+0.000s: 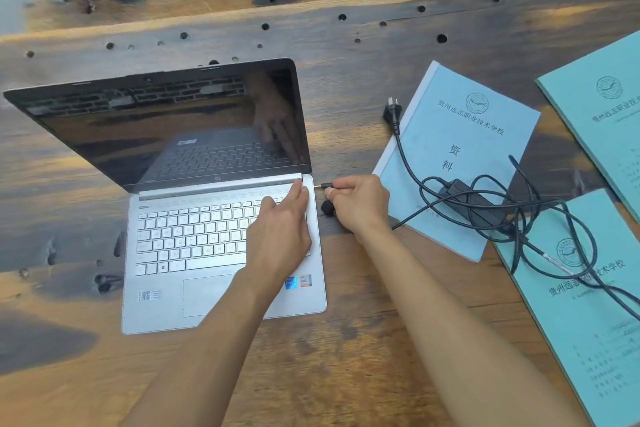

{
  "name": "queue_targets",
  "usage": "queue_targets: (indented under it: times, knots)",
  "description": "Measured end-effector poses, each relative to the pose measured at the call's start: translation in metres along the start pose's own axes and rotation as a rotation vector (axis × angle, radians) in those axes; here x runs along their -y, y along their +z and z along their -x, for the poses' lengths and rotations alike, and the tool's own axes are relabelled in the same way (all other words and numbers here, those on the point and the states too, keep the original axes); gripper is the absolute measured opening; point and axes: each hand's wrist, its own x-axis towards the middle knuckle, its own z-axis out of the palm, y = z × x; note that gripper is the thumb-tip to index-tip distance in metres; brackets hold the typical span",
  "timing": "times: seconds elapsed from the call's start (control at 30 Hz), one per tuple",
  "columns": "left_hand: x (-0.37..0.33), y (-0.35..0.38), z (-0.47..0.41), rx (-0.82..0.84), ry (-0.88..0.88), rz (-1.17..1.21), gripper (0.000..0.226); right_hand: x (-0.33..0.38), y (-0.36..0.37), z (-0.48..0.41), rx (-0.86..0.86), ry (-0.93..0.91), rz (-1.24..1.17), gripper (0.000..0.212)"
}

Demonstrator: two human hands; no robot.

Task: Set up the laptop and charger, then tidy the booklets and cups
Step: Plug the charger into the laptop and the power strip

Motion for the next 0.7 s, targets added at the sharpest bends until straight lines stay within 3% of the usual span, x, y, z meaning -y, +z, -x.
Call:
queue_targets:
  times: [0.7]
  knots:
    - [0.0036,-0.0017,-0.006,0.067,0.023,-0.117,0.042,0.0058,0.0047,0.0043,0.015,-0.039,0.06,0.021]
